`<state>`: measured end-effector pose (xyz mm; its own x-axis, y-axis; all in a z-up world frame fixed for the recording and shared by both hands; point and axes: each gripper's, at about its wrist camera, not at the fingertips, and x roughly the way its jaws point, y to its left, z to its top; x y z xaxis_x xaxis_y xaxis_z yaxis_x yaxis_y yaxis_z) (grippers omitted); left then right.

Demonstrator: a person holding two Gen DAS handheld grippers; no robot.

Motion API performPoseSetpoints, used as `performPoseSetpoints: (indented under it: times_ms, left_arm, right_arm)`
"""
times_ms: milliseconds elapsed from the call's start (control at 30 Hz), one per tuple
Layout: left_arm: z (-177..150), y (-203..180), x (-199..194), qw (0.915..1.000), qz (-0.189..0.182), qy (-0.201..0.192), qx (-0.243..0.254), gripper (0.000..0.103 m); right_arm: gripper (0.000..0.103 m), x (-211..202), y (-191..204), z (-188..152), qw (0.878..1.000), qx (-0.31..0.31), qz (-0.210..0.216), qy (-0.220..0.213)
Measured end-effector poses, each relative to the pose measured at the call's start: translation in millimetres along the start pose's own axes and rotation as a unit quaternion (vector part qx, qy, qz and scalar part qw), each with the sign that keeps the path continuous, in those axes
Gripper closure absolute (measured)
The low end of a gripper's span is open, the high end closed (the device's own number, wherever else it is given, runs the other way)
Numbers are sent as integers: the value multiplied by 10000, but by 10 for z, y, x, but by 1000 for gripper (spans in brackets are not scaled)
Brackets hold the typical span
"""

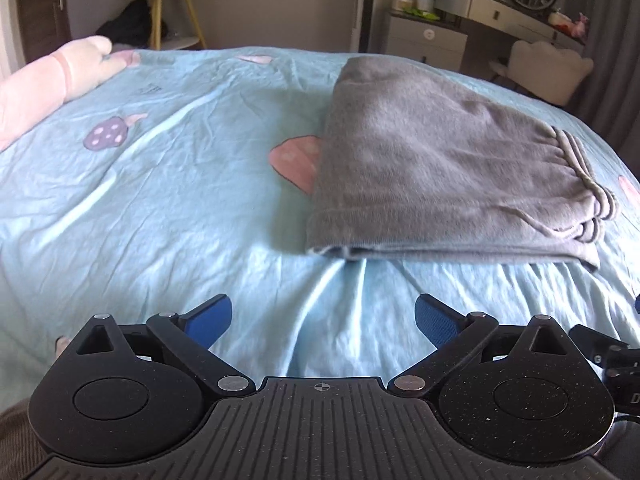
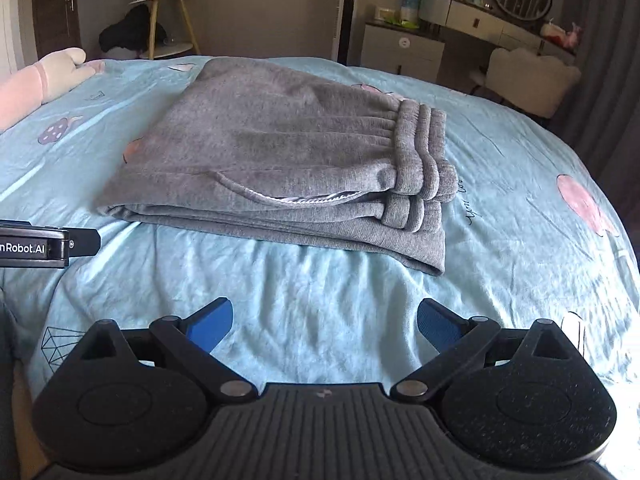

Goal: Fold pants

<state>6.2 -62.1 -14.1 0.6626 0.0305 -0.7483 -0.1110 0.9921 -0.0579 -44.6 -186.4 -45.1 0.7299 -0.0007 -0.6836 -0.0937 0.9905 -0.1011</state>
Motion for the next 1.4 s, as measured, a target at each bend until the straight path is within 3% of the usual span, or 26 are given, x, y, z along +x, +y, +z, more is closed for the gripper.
performPoseSetpoints:
  times_ms: [133,267,633,933,1400]
  left_arm:
    - [-46,-8,-77,9999,-153,37,4,1]
    - [-48,-28,-79,9999,-170,-3,7,1]
    - [-29,-32,73,9998,-128,128,4,1]
    - [5,-35,212,9996,-97,267,-22,1]
    - [-16,-96,201,9996,-109,247,128,1]
  right_arm:
    - [4,-92,-5,-10,9997,105,166,-132]
    - [4,-79,0,-16,9996,159,-111,-188]
    - [4,71,22,111,9987,-101,-392,-316]
    - [4,228,-62,112,9997,196,-121,-98]
    - [4,227,-118,83,9988,477,-147,-31]
